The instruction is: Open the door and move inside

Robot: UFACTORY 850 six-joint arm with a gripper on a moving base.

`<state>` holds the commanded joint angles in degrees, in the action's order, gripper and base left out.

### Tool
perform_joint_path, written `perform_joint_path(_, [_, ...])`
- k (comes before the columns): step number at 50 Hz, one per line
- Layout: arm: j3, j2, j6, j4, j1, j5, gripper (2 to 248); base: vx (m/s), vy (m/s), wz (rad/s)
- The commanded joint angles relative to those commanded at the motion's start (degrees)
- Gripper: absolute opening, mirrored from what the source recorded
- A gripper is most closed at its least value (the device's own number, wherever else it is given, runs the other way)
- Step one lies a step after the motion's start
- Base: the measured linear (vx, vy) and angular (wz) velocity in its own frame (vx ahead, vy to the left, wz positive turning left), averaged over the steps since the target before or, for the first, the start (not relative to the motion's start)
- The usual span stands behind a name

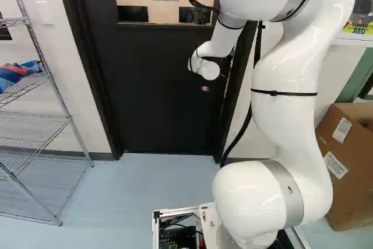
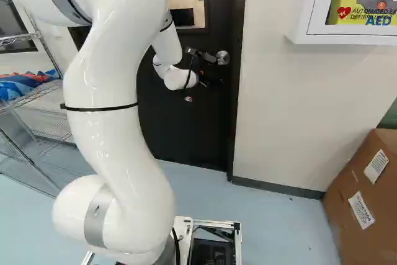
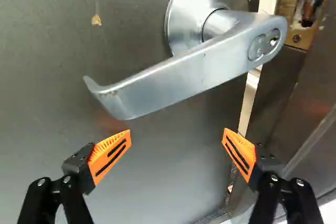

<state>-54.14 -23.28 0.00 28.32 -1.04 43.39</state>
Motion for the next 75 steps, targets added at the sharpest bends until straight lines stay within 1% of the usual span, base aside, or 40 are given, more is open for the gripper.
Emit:
perform_joint_path(66, [-22.73,-17.22,0.00,0.03,1.56,-0.01,247,0.000,0.000,0.000])
perform_joint_path(75, [-23.87,-18.05,0.00,0.03,1.67,-0.01,247,0.000,0.000,0.000])
